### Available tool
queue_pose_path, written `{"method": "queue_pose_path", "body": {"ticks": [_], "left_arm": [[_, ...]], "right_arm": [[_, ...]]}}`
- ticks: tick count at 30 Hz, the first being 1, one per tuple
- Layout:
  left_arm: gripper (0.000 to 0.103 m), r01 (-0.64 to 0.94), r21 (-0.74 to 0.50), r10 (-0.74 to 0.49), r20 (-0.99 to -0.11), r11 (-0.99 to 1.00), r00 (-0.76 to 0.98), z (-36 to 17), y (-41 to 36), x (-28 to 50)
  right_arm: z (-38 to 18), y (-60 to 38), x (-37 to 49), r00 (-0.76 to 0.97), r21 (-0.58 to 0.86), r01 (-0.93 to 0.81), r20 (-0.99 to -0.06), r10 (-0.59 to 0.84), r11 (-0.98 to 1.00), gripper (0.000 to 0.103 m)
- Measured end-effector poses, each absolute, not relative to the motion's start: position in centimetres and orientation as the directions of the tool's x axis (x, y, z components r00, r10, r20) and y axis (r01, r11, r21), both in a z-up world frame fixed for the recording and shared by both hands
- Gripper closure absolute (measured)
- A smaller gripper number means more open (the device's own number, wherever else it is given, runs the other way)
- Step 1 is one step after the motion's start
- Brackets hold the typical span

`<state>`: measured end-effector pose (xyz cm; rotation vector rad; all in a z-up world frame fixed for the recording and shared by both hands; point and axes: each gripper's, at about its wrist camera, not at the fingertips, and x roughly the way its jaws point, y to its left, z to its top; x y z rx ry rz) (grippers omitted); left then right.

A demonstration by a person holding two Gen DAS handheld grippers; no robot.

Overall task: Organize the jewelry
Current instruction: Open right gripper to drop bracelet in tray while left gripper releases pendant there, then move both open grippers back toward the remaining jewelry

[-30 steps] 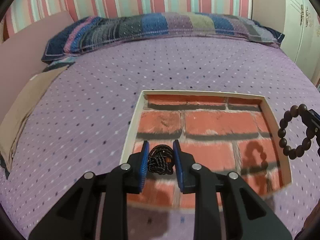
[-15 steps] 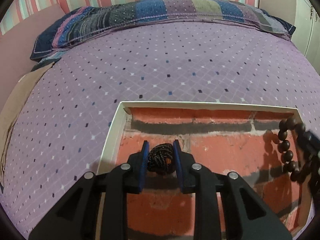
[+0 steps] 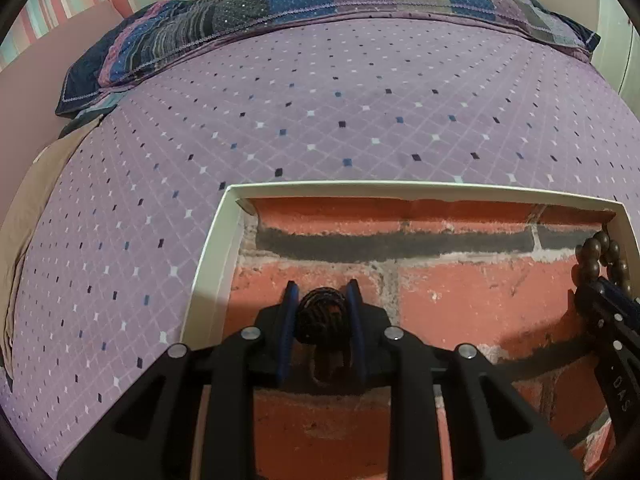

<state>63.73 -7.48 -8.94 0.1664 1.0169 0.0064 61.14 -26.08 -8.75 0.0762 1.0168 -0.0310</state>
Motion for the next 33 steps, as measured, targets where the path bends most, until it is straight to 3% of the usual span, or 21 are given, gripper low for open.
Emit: {"method": "queue_pose_path", "body": {"ticks": [5,7,11,15,19,29,33], "left_arm": [[0.076,0.070,0.148,0.090,-0.849,0.987,0.521,-9.0,-7.4,63.8],[0.069,0.059,0.151,0.099,-0.849,0.987,0.520,-8.9,-7.2,63.7],[0.055,0.053,0.152,0.097,-0.826,0.987,0.555,-7.6,-6.6,62.8],[0.054,0.048,0.104,0.059,-0.822,0.993,0.567,-5.9,-5.7,61.8],[0.043,0.038,0.098,0.054,-0.791,0.994,0.610,-3.6,-4.9,59.5],[0.042,0.078,0.072,0.005,-0.768,0.994,0.640,-0.5,-3.7,49.5],[0.036,0.093,0.049,-0.025,-0.750,0.994,0.661,0.6,-2.5,44.0]], "right_arm": [[-8.6,-25.8,61.3,0.514,0.027,0.062,-0.858,-0.009,0.998,0.083],[-8.6,-25.8,61.4,0.513,0.032,0.065,-0.858,-0.006,0.997,0.083],[-7.5,-25.6,61.1,0.550,0.034,0.038,-0.835,0.007,0.999,0.062],[-5.5,-25.8,59.8,0.598,0.040,0.021,-0.801,0.019,0.999,0.056],[-3.5,-26.2,57.9,0.644,0.019,0.022,-0.765,0.000,1.000,0.048],[-0.7,-27.1,49.1,0.684,0.026,0.021,-0.730,0.005,0.999,0.038],[0.2,-27.8,44.1,0.704,0.023,0.020,-0.710,0.002,1.000,0.033]]}}
